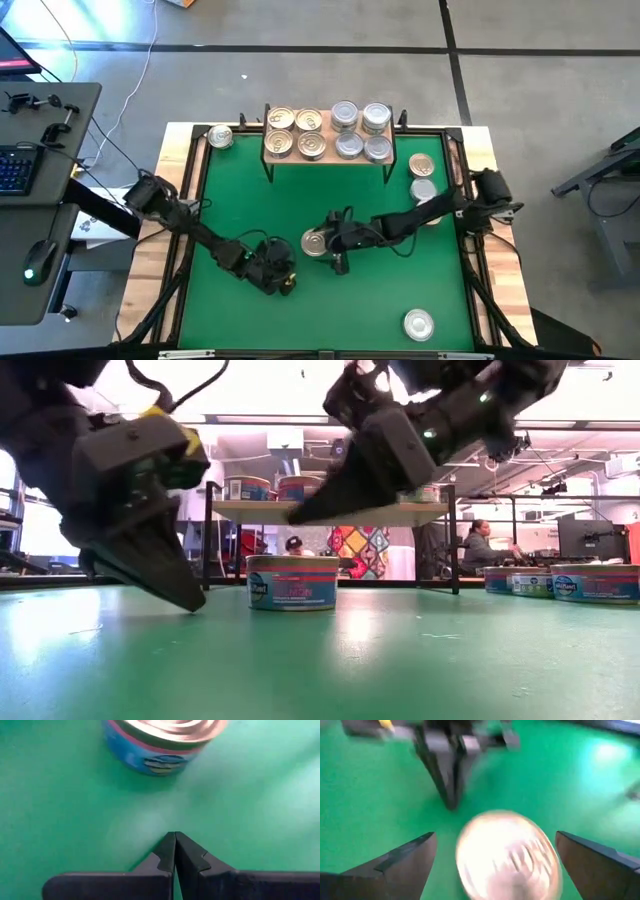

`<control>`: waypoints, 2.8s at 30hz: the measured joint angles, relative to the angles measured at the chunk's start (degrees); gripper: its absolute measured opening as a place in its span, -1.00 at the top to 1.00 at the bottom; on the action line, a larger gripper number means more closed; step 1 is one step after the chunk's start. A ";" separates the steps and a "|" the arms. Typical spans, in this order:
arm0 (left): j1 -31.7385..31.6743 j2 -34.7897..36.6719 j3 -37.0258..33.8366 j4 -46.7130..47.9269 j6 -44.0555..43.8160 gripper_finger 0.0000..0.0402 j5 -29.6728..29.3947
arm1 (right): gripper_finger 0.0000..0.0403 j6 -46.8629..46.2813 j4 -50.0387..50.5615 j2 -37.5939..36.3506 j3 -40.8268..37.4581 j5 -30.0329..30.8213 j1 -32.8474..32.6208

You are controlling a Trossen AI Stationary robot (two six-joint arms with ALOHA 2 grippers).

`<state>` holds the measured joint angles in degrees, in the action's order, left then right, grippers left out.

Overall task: Stack canned seafood by type on shelf
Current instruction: Stack the blue tuna can on top of the other blue tuna can on the shelf

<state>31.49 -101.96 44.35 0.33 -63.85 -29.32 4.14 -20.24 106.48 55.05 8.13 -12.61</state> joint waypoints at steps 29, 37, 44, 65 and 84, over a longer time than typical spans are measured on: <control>-10.89 -1.32 -0.22 -8.20 14.11 1.00 -7.76 | -0.98 -4.07 -23.98 11.19 -7.34 -4.37 2.63; -10.46 -0.78 -0.10 -7.38 15.71 1.00 -5.66 | -0.82 -6.45 -28.91 13.28 -7.71 -3.39 1.54; -5.77 7.22 0.15 13.67 5.78 1.00 -3.60 | -0.75 -6.95 -28.12 12.98 -7.96 4.67 -0.24; -2.52 37.68 7.41 35.77 23.20 1.00 -25.87 | -0.76 6.31 12.90 -10.84 12.44 4.87 11.02; -57.94 42.17 21.58 25.96 69.46 1.00 15.60 | -0.77 9.30 26.15 13.36 53.27 -16.27 37.71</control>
<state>-26.45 -59.79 65.93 26.29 5.62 -13.72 13.44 5.91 119.84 108.32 -8.14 25.10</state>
